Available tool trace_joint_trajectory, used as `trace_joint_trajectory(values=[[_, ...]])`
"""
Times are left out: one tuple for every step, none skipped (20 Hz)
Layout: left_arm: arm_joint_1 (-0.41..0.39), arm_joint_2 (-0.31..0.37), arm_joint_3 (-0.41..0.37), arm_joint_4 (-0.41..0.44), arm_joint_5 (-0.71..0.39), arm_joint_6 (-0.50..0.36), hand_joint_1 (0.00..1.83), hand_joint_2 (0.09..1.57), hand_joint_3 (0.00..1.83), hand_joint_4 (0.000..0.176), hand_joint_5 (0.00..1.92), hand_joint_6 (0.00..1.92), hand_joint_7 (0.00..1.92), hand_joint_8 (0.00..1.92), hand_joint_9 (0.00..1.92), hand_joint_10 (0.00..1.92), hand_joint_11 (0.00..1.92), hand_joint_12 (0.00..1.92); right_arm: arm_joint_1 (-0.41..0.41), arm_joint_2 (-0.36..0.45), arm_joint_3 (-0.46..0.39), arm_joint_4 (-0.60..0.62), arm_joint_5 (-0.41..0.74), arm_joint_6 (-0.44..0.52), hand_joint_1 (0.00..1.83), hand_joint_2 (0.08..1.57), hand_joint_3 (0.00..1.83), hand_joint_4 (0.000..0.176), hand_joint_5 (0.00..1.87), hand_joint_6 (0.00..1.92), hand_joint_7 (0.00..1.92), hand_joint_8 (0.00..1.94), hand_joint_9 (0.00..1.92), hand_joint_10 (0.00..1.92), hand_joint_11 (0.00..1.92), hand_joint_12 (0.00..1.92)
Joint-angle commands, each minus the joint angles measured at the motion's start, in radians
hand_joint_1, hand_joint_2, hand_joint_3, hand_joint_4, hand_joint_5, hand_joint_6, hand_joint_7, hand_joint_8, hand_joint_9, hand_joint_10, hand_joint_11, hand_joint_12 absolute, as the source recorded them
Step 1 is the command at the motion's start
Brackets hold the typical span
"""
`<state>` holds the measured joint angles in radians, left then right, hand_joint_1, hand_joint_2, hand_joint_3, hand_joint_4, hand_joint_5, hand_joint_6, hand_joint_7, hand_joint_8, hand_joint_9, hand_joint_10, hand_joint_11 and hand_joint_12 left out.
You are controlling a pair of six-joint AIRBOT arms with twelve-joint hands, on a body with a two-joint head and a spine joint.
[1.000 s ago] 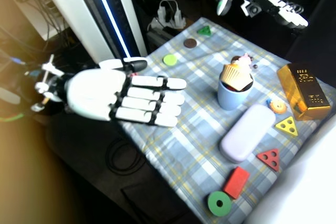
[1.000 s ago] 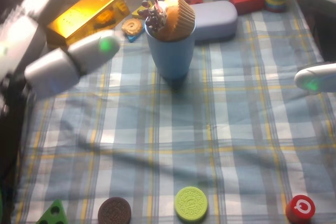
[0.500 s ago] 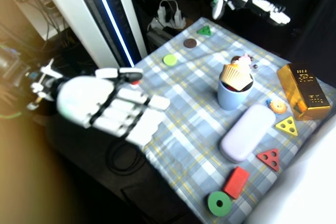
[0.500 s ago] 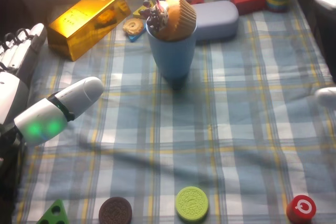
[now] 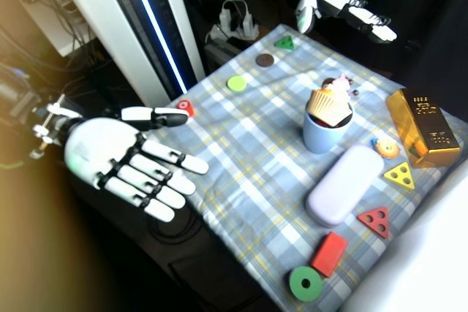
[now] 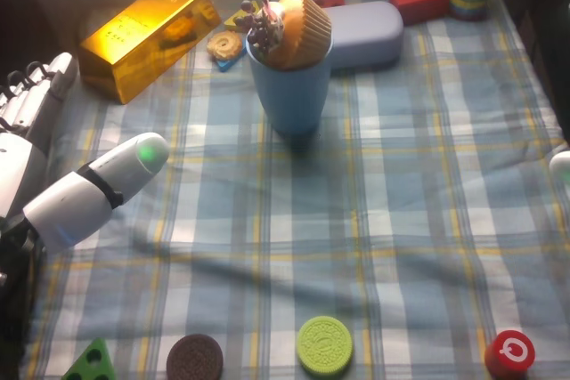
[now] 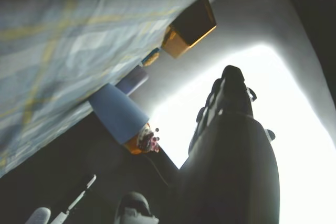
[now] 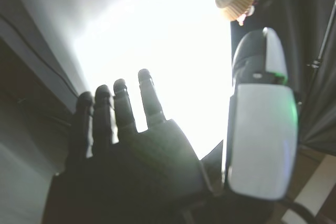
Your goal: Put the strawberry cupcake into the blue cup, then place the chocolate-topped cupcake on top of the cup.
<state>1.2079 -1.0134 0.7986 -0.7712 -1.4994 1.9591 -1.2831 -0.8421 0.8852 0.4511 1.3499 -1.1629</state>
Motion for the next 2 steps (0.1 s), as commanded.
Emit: trace_joint_trajectory(values=[[-0.005, -0.003, 0.004, 0.053, -0.124, -0.008, 0.0, 0.78, 0.0, 0.066, 0.02, 0.0, 0.01, 0.0, 0.0, 0.0, 0.0, 0.0, 0.004, 0.001, 0.007, -0.007, 0.138, 0.012, 0.0, 0.87, 0.0, 0.098, 0.0, 0.0, 0.0, 0.0, 0.0, 0.0, 0.0, 0.0], [-0.005, -0.003, 0.003, 0.053, -0.125, -0.008, 0.0, 0.79, 0.0, 0.063, 0.0, 0.0, 0.0, 0.0, 0.0, 0.0, 0.0, 0.0, 0.004, 0.001, 0.007, -0.007, 0.138, 0.013, 0.0, 0.86, 0.0, 0.105, 0.0, 0.0, 0.0, 0.0, 0.0, 0.0, 0.0, 0.0]])
